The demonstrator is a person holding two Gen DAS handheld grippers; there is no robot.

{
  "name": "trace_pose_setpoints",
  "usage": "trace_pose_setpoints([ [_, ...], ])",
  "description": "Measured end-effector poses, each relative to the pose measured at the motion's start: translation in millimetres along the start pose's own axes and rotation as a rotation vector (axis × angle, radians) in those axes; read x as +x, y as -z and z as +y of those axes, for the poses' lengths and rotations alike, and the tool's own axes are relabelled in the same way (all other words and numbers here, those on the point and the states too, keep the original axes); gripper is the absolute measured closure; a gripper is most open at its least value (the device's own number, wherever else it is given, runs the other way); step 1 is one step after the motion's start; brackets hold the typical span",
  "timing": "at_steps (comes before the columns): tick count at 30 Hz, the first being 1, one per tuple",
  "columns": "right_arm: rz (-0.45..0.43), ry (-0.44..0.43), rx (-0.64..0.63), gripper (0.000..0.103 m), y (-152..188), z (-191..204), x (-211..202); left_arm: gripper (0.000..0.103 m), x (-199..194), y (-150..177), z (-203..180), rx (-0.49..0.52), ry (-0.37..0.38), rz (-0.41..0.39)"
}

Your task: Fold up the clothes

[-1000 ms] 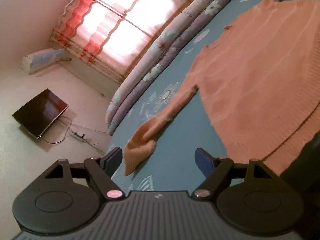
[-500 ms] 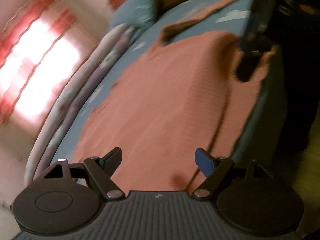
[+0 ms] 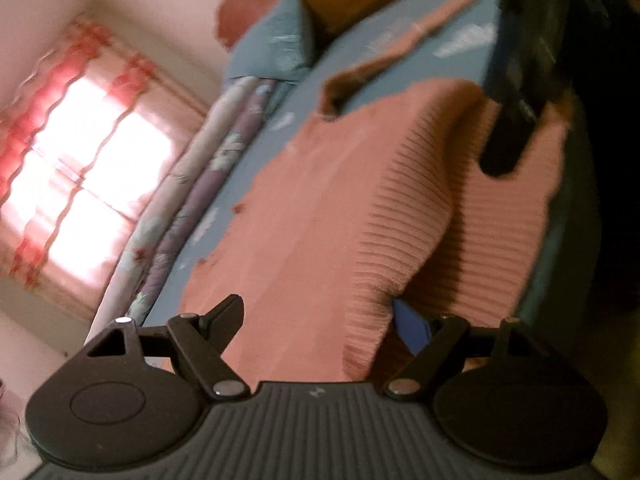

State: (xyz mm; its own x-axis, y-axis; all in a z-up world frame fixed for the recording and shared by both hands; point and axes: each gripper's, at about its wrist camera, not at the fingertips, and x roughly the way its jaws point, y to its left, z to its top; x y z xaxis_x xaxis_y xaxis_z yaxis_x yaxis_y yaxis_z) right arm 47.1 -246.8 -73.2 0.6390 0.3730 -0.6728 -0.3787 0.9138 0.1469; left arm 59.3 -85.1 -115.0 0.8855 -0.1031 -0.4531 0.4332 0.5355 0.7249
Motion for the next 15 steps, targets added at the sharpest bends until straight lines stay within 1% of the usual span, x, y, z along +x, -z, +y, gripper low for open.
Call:
trace_pose_setpoints([
  [4, -0.053, 0.144, -0.186, 0.022, 0, 23, 13, 0.021, 6, -3, 20, -0.084, -0.024, 0.007],
  [7, -0.077, 0.229, -0.319, 0.019, 1, 41, 29, 0.021, 7, -2, 26, -0.118, -0.026, 0.012],
  [9, -0.093, 0.258, -0.393, 0.015, 2, 53, 42, 0.021, 8, -1, 30, -0.131, -0.027, 0.013],
  [12, -0.14, 0.294, -0.515, 0.013, 7, 72, 56, 0.021, 12, 2, 39, -0.181, -0.018, 0.01],
  [13, -0.157, 0.311, -0.554, 0.009, 9, 78, 61, 0.021, 14, 3, 43, -0.205, -0.013, 0.015],
  [14, -0.172, 0.333, -0.592, 0.006, 10, 82, 67, 0.021, 15, 5, 47, -0.224, -0.012, 0.017],
  [15, -0.184, 0.36, -0.626, 0.006, 12, 86, 73, 0.021, 15, 6, 50, -0.241, -0.012, 0.02],
])
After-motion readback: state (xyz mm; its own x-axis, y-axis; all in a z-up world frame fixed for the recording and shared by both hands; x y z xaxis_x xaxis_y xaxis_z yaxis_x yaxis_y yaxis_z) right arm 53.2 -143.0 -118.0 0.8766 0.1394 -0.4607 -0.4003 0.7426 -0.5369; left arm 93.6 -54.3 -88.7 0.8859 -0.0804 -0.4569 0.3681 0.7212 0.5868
